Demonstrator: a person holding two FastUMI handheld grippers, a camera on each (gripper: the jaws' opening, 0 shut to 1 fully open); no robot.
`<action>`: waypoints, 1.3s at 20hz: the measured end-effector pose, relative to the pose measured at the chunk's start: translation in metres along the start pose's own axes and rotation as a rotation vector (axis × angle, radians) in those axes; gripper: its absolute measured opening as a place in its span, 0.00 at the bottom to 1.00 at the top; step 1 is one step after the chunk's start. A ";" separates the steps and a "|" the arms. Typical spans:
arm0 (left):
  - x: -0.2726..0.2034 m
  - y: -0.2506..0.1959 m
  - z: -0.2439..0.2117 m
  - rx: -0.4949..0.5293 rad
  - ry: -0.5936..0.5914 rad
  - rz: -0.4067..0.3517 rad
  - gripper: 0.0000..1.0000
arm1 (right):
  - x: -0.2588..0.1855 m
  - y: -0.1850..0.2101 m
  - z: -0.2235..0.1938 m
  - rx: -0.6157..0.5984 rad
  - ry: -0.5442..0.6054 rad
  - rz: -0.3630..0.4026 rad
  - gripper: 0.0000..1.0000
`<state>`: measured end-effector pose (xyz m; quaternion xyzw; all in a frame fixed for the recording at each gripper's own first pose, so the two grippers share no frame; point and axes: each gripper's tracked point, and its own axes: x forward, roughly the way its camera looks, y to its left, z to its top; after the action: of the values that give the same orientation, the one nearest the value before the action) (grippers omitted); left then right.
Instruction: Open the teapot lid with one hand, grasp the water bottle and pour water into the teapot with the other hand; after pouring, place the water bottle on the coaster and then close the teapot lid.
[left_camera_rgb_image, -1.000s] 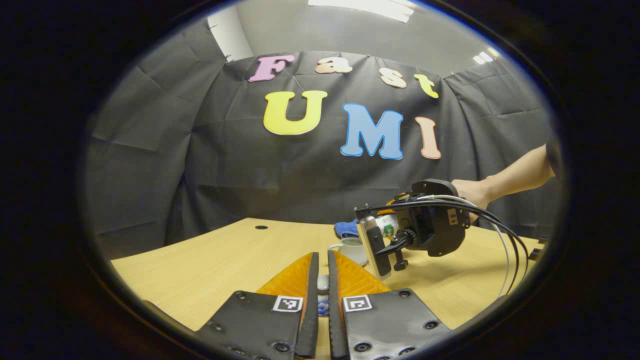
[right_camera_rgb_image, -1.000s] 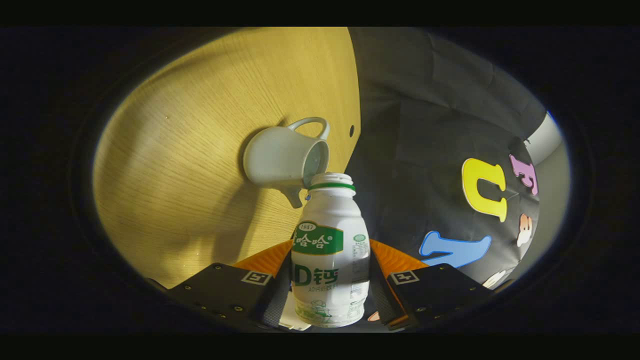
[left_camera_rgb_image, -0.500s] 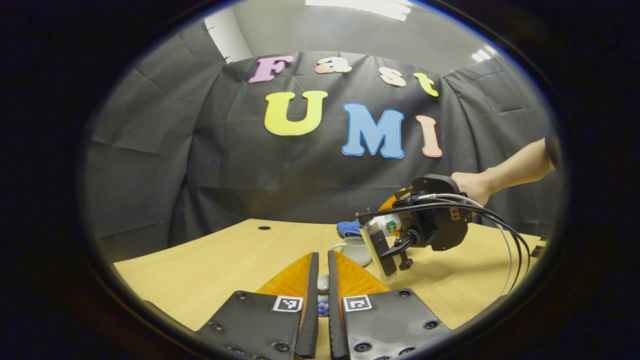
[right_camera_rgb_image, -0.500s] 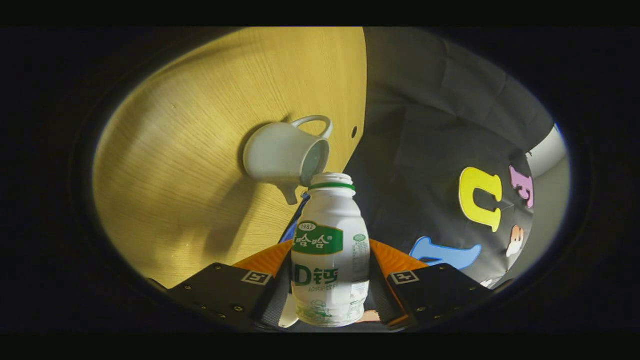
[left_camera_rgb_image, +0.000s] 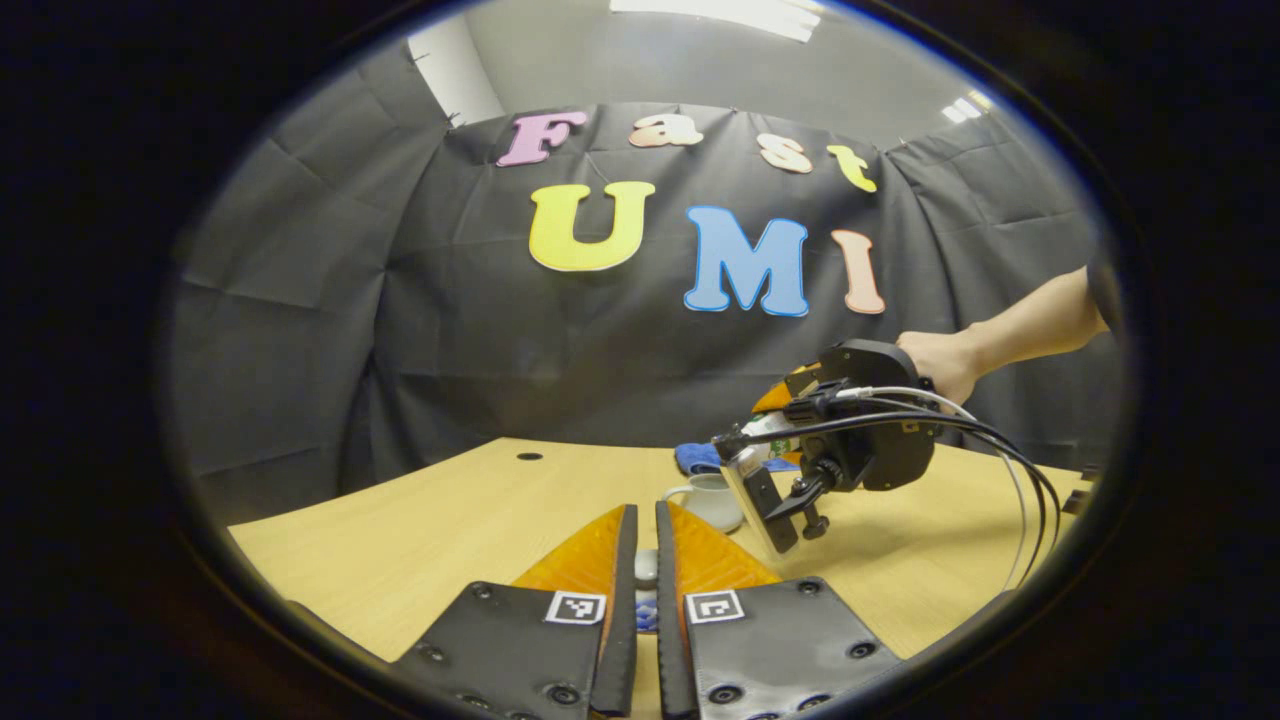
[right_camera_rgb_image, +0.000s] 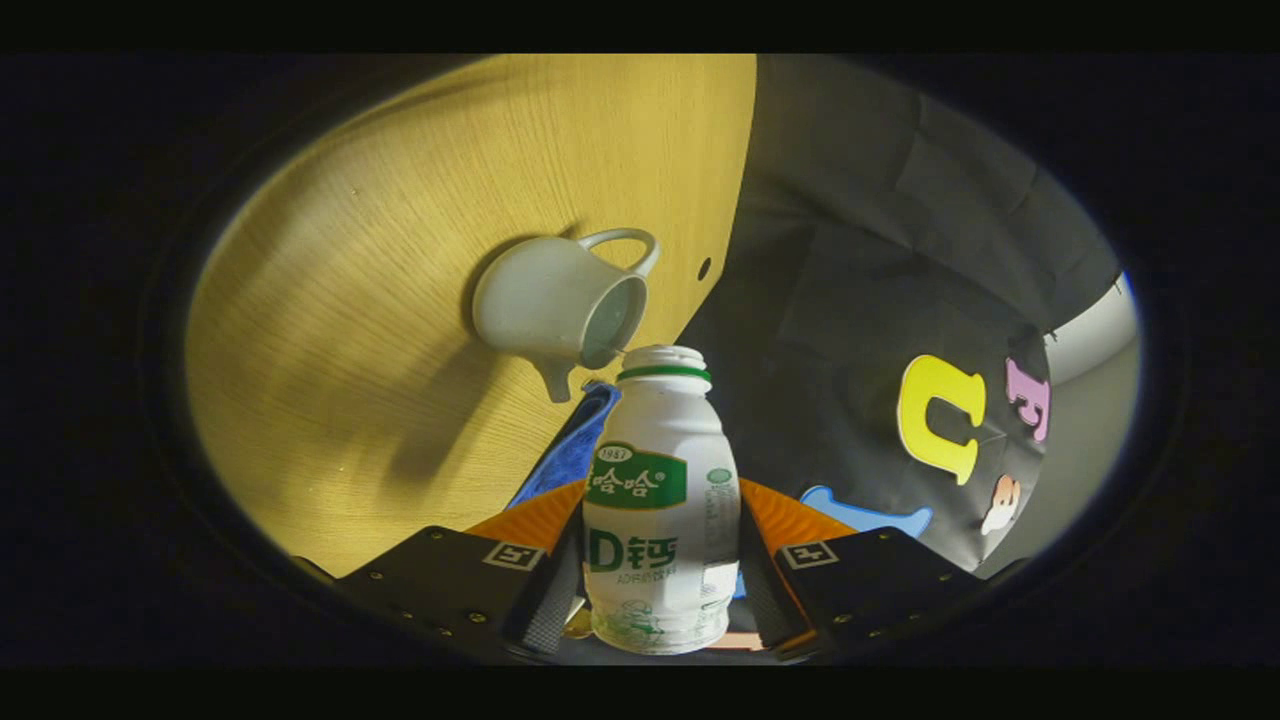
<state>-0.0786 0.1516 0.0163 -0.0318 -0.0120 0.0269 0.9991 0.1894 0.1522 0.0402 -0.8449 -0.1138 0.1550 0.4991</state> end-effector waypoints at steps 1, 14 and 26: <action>0.000 0.000 -0.001 0.000 0.000 0.000 0.19 | 0.001 -0.003 0.000 -0.008 0.000 -0.006 0.71; 0.001 0.000 -0.003 0.003 0.003 -0.002 0.19 | -0.001 -0.018 0.000 -0.072 -0.008 -0.038 0.71; 0.007 0.002 -0.003 -0.009 0.016 0.005 0.19 | 0.003 0.023 0.009 0.170 -0.013 0.018 0.71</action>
<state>-0.0715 0.1542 0.0133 -0.0367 -0.0042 0.0291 0.9989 0.1895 0.1496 0.0151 -0.7994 -0.0957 0.1742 0.5669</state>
